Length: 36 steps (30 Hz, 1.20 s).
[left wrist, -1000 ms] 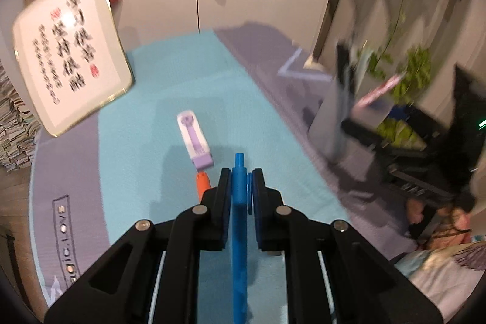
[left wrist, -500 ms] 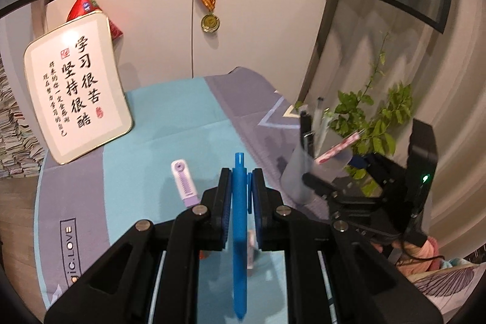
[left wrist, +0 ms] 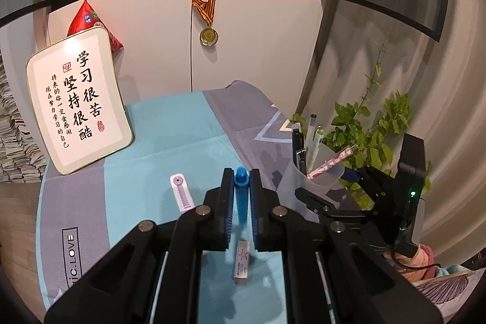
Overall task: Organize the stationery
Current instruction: 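Lift the blue pen and carry it above the frosted cup, then lower the blue pen into the cup and open the left gripper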
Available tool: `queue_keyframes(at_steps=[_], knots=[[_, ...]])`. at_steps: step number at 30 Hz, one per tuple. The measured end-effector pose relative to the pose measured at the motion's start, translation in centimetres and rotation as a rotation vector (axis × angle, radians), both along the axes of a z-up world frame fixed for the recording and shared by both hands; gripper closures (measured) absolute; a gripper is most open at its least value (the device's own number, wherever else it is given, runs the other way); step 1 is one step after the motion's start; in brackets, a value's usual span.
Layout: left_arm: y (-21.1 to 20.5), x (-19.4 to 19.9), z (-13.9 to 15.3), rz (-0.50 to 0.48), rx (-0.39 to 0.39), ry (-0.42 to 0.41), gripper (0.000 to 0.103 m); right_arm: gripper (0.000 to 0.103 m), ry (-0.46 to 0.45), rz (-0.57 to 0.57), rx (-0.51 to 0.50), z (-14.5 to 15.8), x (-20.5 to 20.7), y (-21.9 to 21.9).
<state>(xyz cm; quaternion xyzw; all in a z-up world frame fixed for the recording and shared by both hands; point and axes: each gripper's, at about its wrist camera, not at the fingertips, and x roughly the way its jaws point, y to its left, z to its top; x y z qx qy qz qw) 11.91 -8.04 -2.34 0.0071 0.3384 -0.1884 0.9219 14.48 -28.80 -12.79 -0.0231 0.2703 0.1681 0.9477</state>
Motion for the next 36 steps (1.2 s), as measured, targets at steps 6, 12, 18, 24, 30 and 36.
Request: queue_keyframes(at_steps=[6, 12, 18, 24, 30, 36], knots=[[0.0, -0.4, 0.6, -0.006, -0.006, -0.017, 0.095, 0.031, 0.0, 0.0, 0.0, 0.0, 0.0, 0.0], [-1.3, -0.5, 2.5, -0.032, -0.054, -0.051, 0.095, 0.032, 0.0, 0.0, 0.0, 0.0, 0.0, 0.0], [-3.5, -1.2, 5.3, -0.1, -0.103, -0.141, 0.095, 0.032, 0.0, 0.0, 0.0, 0.0, 0.0, 0.0], [-5.6, -0.4, 6.0, -0.135, -0.127, -0.146, 0.095, 0.032, 0.0, 0.0, 0.0, 0.0, 0.0, 0.0], [-6.6, 0.8, 4.8, -0.134, -0.129, -0.101, 0.095, 0.031, 0.0, 0.001, 0.002, 0.0, 0.0, 0.0], [-6.7, 1.1, 4.2, -0.142, -0.125, -0.092, 0.095, 0.031, 0.001, 0.001, 0.002, 0.0, 0.0, -0.1]])
